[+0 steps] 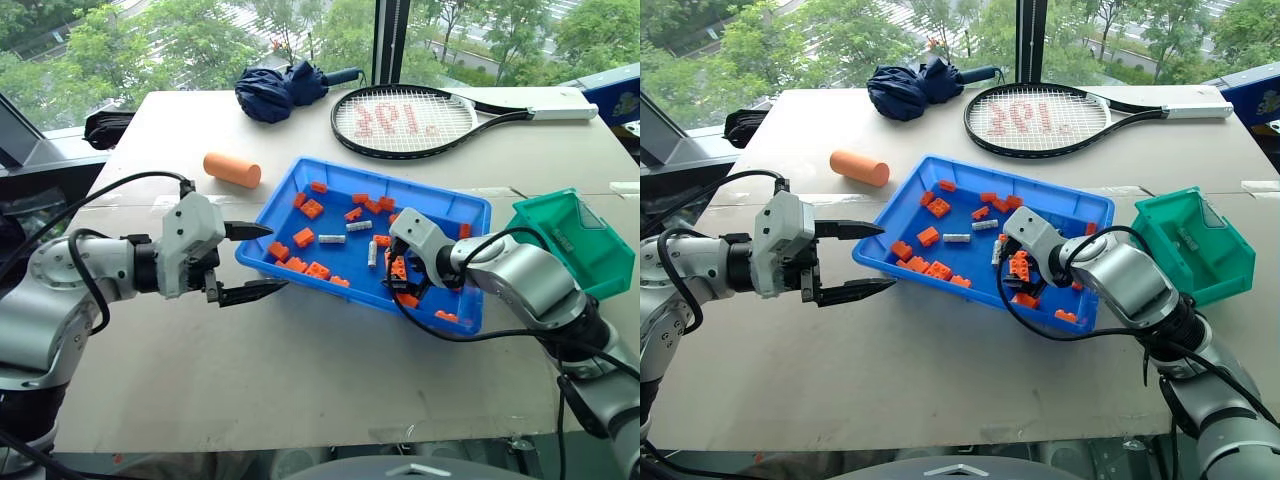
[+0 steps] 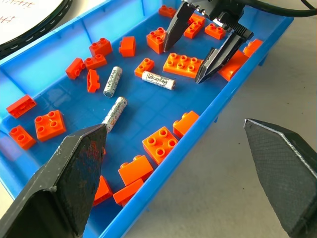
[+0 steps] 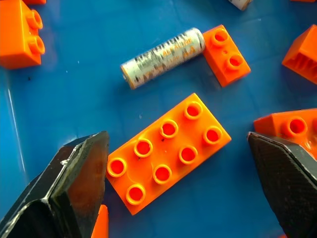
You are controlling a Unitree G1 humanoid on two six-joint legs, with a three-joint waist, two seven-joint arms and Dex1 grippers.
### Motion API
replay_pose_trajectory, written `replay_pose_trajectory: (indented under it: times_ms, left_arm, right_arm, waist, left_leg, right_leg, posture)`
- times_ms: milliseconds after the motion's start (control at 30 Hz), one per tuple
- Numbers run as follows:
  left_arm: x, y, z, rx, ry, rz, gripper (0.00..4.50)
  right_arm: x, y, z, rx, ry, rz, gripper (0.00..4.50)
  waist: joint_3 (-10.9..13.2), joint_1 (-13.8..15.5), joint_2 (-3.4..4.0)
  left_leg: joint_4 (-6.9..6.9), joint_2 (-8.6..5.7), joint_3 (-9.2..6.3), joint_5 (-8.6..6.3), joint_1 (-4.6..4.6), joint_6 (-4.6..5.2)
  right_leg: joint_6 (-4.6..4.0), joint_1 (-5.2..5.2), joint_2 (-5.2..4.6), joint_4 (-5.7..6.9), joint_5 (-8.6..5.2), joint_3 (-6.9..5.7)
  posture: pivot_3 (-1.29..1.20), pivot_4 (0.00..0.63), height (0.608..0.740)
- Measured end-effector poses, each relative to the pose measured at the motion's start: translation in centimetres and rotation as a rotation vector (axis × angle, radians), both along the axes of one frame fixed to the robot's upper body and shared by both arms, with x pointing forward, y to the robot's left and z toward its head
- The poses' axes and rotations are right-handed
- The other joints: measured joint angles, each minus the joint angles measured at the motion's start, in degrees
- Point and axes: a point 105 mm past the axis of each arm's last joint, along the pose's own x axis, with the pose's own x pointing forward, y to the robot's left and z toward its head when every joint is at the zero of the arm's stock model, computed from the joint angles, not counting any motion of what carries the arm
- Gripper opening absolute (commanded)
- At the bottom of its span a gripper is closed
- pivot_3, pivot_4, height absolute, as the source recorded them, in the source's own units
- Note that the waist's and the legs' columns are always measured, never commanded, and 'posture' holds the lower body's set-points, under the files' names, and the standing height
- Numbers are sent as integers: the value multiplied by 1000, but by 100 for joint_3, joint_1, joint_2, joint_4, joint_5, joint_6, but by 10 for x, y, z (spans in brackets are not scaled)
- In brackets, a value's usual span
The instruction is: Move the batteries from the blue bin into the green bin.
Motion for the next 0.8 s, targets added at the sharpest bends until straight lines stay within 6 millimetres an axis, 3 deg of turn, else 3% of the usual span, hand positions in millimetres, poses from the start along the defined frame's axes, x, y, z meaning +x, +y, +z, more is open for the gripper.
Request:
replay_pose_trajectory:
  times_ms: [200,333,567,667,800]
  left_arm:
    - [0,0,1,1,-9,-4,4500]
    - [0,0,0,1,-10,-5,4500]
    - [0,0,0,1,-5,-5,4500]
    - [-1,0,-1,1,-4,-5,4500]
    - [-1,2,-2,1,3,-1,4500]
  right_arm:
    - [9,-32,6,-62,-28,-43,4458]
    - [9,-31,8,-34,-19,-42,4458]
    - [7,28,38,214,-31,38,4458]
    - [4,45,31,260,-9,30,4458]
    - [0,48,14,253,46,-2,4458]
  waist:
    - [0,0,-1]
    - [1,-2,-1]
    - [2,-8,-1]
    - [2,14,-1]
    - [2,-2,0]
  left_leg:
    - [0,0,0,0,0,1]
    - [-1,2,0,0,0,1]
    - [-4,5,-2,0,-2,0]
    - [-3,1,-3,0,-4,-1]
    - [-2,-3,-2,1,-4,-2]
  right_leg:
    - [0,2,-1,-2,0,0]
    - [0,1,0,-2,0,1]
    - [0,-3,2,1,0,0]
    - [0,-3,-2,-2,0,-1]
    - [0,-5,-4,0,0,1]
  posture:
    - [0,150,740]
    - [0,150,740]
    - [0,150,740]
    - [0,150,740]
    - [0,150,740]
